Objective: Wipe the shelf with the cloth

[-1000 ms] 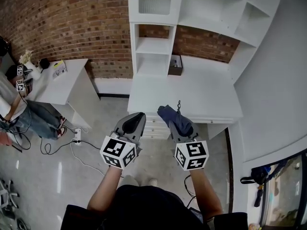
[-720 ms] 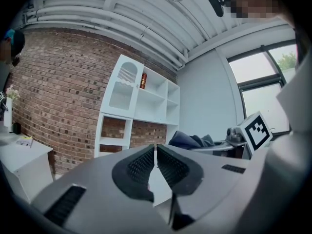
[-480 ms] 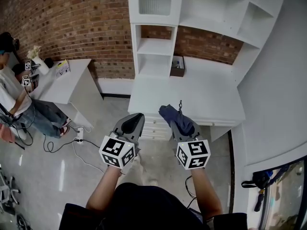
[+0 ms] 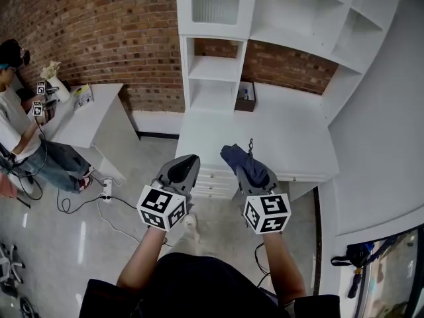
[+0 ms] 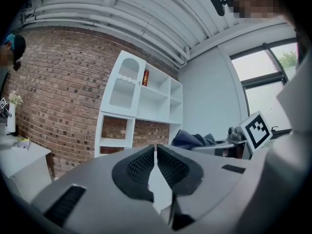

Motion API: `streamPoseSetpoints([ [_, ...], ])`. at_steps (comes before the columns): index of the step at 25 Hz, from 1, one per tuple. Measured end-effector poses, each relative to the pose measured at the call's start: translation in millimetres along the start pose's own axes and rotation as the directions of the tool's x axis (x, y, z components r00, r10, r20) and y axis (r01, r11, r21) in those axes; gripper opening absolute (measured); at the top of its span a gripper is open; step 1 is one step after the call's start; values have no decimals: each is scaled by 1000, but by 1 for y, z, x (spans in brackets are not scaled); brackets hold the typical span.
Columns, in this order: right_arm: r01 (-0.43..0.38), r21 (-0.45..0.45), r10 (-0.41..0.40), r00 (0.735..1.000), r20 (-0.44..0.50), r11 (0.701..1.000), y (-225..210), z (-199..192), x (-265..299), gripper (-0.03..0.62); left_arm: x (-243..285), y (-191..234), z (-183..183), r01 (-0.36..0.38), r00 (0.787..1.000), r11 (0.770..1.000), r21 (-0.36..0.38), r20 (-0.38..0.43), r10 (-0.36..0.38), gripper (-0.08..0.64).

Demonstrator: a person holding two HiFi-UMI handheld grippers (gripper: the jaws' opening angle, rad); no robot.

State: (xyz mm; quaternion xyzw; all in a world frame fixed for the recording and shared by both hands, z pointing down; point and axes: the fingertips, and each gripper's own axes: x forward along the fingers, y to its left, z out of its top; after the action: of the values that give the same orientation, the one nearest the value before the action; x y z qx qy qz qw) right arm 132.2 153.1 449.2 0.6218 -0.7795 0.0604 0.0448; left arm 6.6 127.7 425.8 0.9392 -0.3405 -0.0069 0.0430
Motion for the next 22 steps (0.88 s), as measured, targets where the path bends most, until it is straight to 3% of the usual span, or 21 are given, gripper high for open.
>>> streamPoseSetpoints([
  [9, -20, -39, 20, 1000, 2, 999, -7, 7, 58, 129, 34, 42, 4, -11, 1000, 1000, 17, 10, 11, 31],
  [22, -11, -28, 11, 1000, 5, 1000, -22, 40, 159, 129, 96, 123, 28, 5, 1000, 1000, 14, 21, -5, 31],
])
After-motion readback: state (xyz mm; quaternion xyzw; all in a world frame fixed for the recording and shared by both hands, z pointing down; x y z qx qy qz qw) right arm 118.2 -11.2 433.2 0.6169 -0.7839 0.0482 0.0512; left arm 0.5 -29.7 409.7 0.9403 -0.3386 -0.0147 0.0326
